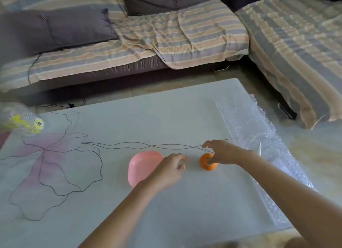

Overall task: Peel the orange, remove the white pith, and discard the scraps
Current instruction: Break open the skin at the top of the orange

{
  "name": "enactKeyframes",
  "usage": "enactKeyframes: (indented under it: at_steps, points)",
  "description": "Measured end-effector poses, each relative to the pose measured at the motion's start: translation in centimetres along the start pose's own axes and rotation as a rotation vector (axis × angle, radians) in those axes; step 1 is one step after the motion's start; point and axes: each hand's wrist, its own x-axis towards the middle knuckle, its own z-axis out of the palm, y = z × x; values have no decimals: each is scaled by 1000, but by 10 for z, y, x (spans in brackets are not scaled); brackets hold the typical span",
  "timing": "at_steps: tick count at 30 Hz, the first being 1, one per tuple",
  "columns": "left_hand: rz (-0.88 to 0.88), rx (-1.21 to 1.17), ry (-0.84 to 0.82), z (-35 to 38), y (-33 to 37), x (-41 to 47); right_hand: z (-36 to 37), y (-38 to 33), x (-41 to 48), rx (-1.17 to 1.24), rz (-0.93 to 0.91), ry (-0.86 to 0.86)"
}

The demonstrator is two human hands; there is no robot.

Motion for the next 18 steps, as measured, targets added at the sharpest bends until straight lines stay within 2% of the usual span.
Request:
enactKeyframes:
  at_steps: [4,8,13,18]
  points:
    - [22,120,-8,29,-14,19,22,10,15,-49,-23,-22]
    - [46,187,3,52,-30,29,38,18,28,-54,-53,43]
    - [20,202,-7,67,-43,30,51,20,33,-87,-80,85]
    - [-6,193,18,76,-40,20,56,23,29,0,-55,164]
